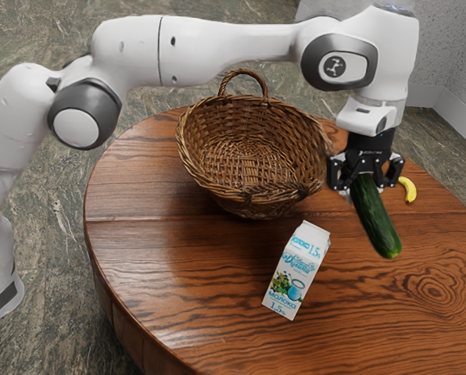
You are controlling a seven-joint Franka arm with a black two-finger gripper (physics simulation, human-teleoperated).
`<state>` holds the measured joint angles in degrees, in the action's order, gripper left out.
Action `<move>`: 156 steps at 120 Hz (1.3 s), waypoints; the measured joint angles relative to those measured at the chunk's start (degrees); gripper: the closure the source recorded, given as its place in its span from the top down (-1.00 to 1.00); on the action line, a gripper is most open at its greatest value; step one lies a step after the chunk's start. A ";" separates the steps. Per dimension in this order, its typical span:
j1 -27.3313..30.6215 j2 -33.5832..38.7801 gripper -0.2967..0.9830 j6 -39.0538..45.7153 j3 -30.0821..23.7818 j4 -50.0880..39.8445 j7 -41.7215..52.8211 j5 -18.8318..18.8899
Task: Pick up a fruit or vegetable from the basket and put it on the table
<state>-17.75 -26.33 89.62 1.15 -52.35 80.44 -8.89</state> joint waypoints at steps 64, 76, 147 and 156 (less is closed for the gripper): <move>6.69 -4.98 -0.32 22.04 -9.61 3.62 4.20 0.89; 6.70 -6.30 -0.32 24.23 -9.91 3.63 4.79 0.91; 6.56 -6.07 0.52 25.96 -9.43 3.33 6.54 1.65; 6.34 -5.80 0.53 23.41 -9.56 2.64 6.00 0.74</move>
<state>-11.42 -32.13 113.03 -8.41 -49.72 86.45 -8.16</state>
